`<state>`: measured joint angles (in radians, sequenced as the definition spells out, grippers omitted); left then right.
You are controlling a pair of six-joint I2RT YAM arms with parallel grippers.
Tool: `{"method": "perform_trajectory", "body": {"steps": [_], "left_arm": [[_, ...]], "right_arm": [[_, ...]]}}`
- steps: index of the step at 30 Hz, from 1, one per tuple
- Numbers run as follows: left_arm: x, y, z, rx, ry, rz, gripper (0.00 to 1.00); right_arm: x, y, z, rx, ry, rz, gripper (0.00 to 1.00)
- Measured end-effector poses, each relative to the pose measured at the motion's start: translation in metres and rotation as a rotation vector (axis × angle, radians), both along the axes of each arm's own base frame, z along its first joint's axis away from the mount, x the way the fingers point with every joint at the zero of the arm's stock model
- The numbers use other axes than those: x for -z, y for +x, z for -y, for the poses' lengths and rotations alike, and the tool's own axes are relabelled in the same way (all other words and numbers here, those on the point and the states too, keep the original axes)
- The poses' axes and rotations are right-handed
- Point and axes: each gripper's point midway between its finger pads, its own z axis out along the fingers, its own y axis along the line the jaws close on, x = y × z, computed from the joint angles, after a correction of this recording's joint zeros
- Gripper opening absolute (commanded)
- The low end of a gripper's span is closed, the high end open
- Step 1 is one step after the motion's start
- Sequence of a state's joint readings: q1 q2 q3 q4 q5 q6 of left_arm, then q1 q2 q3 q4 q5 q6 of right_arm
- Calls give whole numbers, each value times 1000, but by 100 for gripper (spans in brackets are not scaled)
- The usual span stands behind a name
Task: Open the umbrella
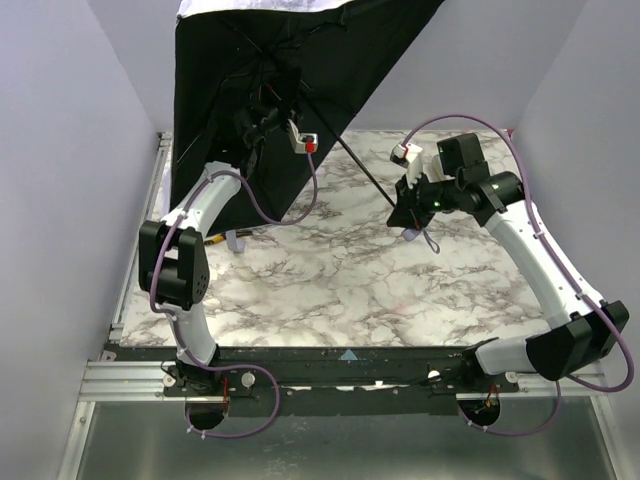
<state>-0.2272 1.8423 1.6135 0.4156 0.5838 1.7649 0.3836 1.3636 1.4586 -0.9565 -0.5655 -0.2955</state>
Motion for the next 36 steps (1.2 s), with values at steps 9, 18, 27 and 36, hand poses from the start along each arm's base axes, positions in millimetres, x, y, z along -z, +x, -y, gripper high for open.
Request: {"method": "perform_trajectory", "body": {"steps": [9, 18, 27, 36], "left_arm": [[9, 14, 6, 16, 10, -27, 16], [8, 27, 10, 22, 9, -27, 18], [2, 32, 11, 25, -1, -20, 19], [9, 29, 10, 25, -1, -28, 17]], "right_arm": [[9, 9, 3, 24, -17, 33, 0], [11, 14, 6, 47, -27, 65, 0], [10, 18, 8, 65, -29, 102, 0], [7, 16, 9, 62, -31, 101, 0]]}}
